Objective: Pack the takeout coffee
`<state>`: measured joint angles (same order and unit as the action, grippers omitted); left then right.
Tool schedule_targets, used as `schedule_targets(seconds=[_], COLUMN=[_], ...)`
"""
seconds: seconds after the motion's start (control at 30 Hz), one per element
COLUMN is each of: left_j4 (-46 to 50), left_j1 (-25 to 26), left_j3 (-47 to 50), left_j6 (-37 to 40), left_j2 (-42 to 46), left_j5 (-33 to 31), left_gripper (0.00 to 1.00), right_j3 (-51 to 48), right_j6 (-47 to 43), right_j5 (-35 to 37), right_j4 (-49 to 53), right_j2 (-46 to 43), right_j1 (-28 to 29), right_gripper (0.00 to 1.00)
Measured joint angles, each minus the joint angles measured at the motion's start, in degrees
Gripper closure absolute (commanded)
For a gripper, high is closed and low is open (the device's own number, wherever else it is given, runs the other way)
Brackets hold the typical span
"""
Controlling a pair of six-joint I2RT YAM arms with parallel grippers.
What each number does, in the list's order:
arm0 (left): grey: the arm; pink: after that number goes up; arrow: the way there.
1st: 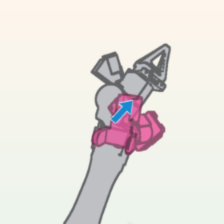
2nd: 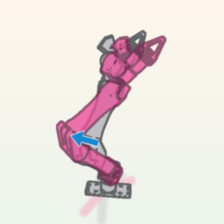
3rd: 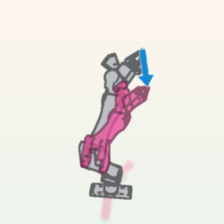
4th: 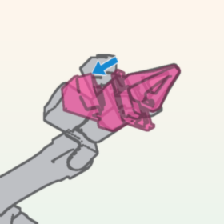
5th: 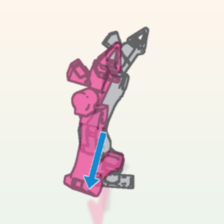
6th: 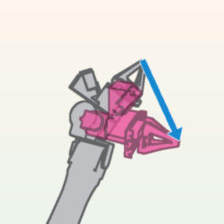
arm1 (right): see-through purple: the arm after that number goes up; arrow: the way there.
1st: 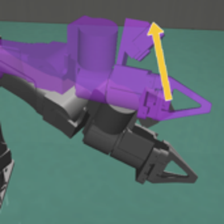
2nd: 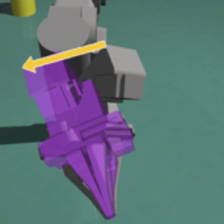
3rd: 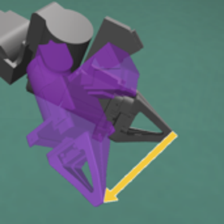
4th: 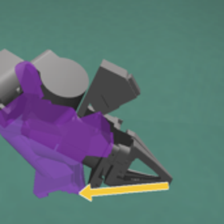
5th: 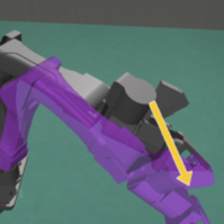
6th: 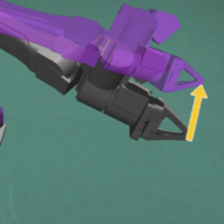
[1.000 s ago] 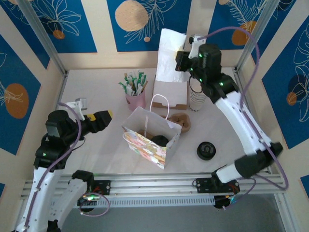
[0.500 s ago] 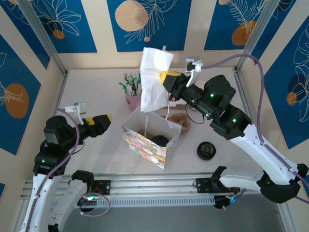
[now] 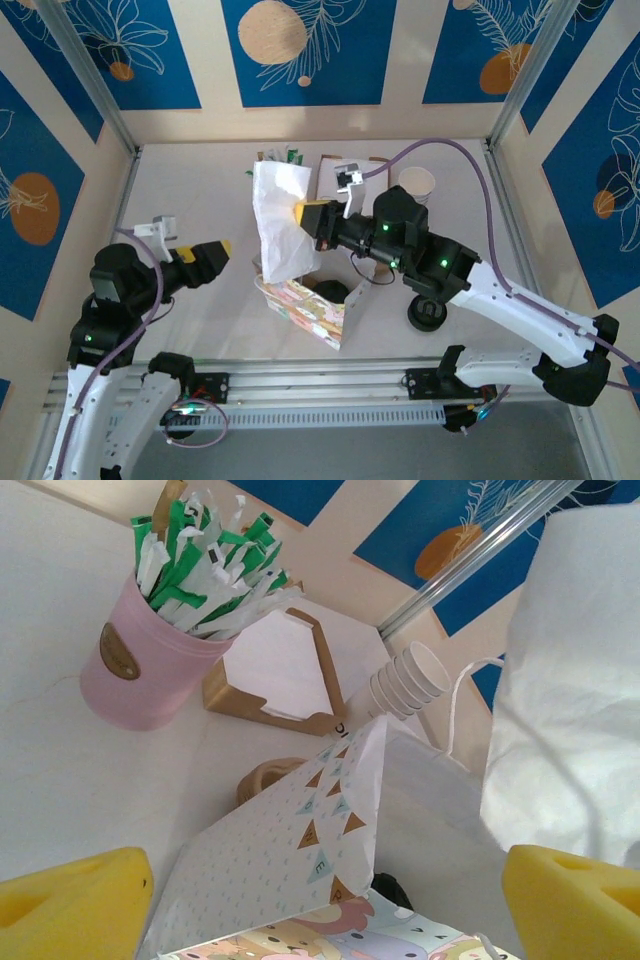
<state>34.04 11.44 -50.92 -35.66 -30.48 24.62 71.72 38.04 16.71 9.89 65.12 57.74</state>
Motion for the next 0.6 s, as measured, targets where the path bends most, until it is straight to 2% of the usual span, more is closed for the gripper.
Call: schedule_targets(seconds=[0.6], left_j4=[-0.2], left_j1=[0.0], left_j3=[0.8], left_j6=[0.0], left_j2=[-1.0], left_j5=[0.0], left_gripper=[0.11], right_j3=[-4.0], right_j6=[-0.2], right_j5=[5.2], right_j4=[8.1], right_j2=[0.4], right_j1=[0.0], right_gripper=[1.0])
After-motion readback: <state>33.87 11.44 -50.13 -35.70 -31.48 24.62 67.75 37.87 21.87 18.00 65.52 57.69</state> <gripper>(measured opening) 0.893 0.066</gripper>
